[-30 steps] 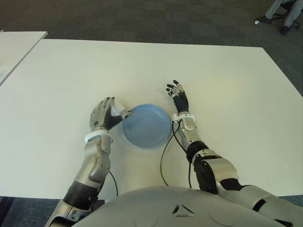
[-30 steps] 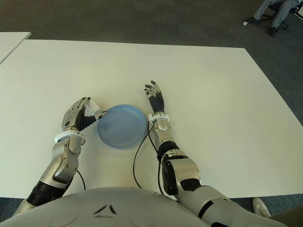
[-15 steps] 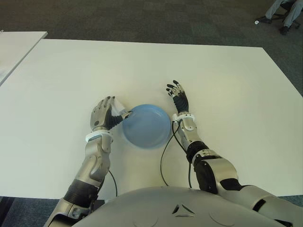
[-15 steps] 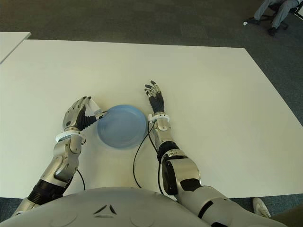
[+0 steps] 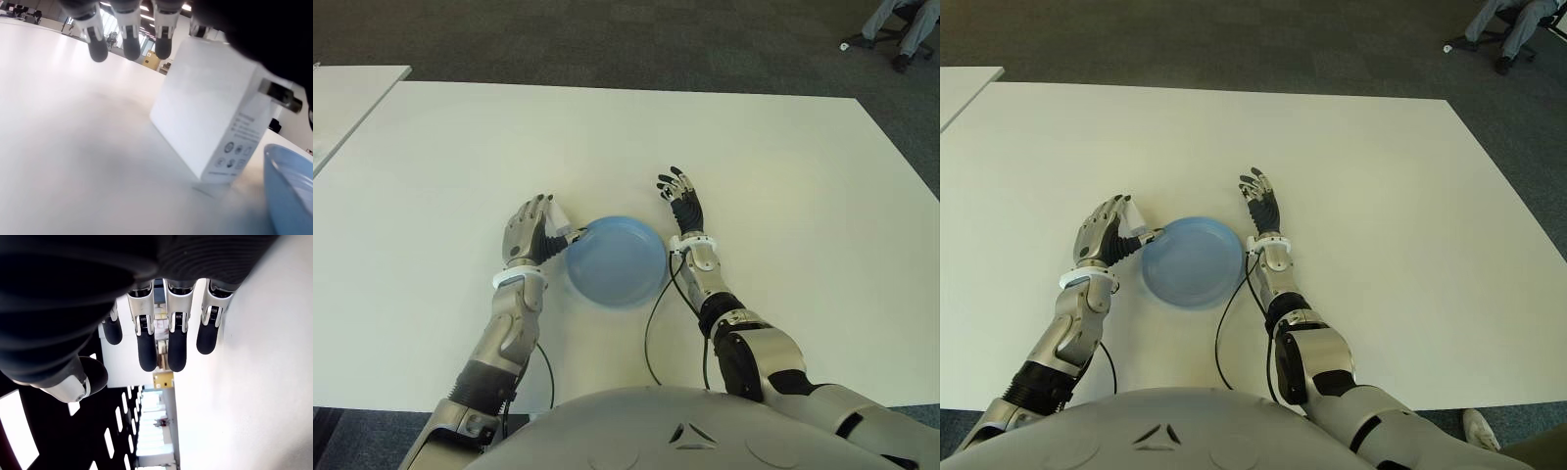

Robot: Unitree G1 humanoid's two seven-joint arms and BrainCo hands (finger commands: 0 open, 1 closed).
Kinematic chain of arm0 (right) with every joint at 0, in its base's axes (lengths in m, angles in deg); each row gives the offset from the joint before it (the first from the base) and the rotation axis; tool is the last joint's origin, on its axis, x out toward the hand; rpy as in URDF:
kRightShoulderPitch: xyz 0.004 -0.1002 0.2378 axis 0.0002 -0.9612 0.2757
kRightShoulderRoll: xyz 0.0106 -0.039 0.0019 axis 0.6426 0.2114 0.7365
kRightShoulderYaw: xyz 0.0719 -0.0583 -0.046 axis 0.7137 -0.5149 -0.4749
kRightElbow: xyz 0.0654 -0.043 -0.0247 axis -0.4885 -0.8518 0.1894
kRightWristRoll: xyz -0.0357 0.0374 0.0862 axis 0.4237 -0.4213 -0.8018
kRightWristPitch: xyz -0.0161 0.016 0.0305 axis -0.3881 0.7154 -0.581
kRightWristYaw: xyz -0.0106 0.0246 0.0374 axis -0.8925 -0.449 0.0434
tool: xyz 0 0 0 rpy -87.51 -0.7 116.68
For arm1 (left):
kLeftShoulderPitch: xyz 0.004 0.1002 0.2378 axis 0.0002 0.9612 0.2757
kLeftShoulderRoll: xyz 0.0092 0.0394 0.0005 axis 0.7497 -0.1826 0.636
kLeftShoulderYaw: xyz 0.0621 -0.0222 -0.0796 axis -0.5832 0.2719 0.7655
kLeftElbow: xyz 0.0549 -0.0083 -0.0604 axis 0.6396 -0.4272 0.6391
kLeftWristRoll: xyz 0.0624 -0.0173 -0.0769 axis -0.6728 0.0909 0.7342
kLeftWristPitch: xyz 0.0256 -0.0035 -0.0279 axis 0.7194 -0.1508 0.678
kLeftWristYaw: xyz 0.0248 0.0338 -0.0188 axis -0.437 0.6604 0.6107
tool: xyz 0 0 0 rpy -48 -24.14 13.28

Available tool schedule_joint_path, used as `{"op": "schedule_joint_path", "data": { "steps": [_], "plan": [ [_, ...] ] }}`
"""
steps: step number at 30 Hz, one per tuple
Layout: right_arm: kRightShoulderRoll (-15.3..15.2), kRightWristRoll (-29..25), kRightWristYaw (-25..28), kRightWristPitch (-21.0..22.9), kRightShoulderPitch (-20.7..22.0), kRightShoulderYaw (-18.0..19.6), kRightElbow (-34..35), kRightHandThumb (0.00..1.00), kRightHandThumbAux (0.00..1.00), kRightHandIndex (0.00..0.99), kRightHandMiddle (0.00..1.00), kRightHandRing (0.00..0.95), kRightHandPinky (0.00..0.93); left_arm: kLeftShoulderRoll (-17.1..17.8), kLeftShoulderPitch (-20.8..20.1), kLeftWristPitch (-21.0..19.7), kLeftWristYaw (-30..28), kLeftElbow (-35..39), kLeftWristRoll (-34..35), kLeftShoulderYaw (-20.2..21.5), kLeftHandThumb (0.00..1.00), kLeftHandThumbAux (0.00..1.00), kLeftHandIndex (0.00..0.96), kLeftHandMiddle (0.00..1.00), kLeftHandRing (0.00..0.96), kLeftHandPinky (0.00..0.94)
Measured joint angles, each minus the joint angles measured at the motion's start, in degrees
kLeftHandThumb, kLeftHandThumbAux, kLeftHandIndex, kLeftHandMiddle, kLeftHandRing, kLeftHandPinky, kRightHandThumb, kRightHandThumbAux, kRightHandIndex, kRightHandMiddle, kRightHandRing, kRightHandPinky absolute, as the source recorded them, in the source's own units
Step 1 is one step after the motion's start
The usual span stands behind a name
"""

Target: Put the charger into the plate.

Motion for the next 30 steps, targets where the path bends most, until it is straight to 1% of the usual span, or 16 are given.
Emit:
{"op": "schedule_joint_path", "data": {
  "steps": [5,11,17,22,25,27,28,29,30],
  "plan": [
    [0.0,0.0,0.1,0.0,-0.2,0.0,0.2,0.000,0.519,0.111,0.248,0.232,0.200,0.1,-2.3,3.8,4.2,-5.2,1.7,1.1,0.278,0.351,0.000,0.000,0.000,0.053],
    [0.0,0.0,0.4,0.0,-0.3,0.0,0.3,0.000,0.522,0.111,0.255,0.236,0.209,0.6,-3.7,8.3,8.1,-10.0,3.0,1.9,0.286,0.347,0.000,0.000,0.002,0.084],
    [0.0,0.0,0.5,0.0,-0.4,0.1,0.4,0.000,0.521,0.110,0.254,0.235,0.192,2.0,-5.4,13.4,12.0,-15.3,4.0,2.1,0.298,0.336,0.000,0.008,0.030,0.125],
    [0.0,0.0,0.6,0.0,-0.4,0.1,0.4,0.000,0.517,0.109,0.257,0.240,0.213,3.0,-7.7,17.4,15.5,-21.1,4.5,2.1,0.339,0.331,0.006,0.037,0.072,0.185],
    [0.0,-0.1,0.7,0.0,-0.4,0.1,0.4,0.000,0.517,0.110,0.265,0.248,0.222,3.4,-9.2,19.4,17.9,-24.5,4.5,2.0,0.399,0.334,0.029,0.071,0.106,0.207],
    [0.0,-0.1,0.9,0.0,-0.4,0.2,0.4,0.000,0.518,0.112,0.274,0.255,0.225,3.7,-10.0,20.6,19.5,-26.2,4.5,2.0,0.451,0.349,0.062,0.103,0.130,0.211],
    [0.0,-0.2,1.0,0.0,-0.4,0.2,0.4,0.000,0.518,0.111,0.279,0.260,0.225,3.7,-10.4,21.1,20.3,-26.9,4.6,2.0,0.497,0.358,0.130,0.172,0.184,0.255],
    [0.0,-0.2,1.1,0.0,-0.4,0.3,0.4,0.000,0.518,0.111,0.283,0.263,0.226,3.8,-10.7,21.6,21.1,-27.6,4.7,2.0,0.527,0.364,0.174,0.216,0.219,0.285],
    [0.0,-0.3,1.2,0.0,-0.4,0.3,0.4,0.000,0.518,0.111,0.284,0.265,0.226,3.8,-11.1,22.2,21.9,-28.5,4.7,2.0,0.538,0.365,0.190,0.232,0.231,0.295]
  ]
}}
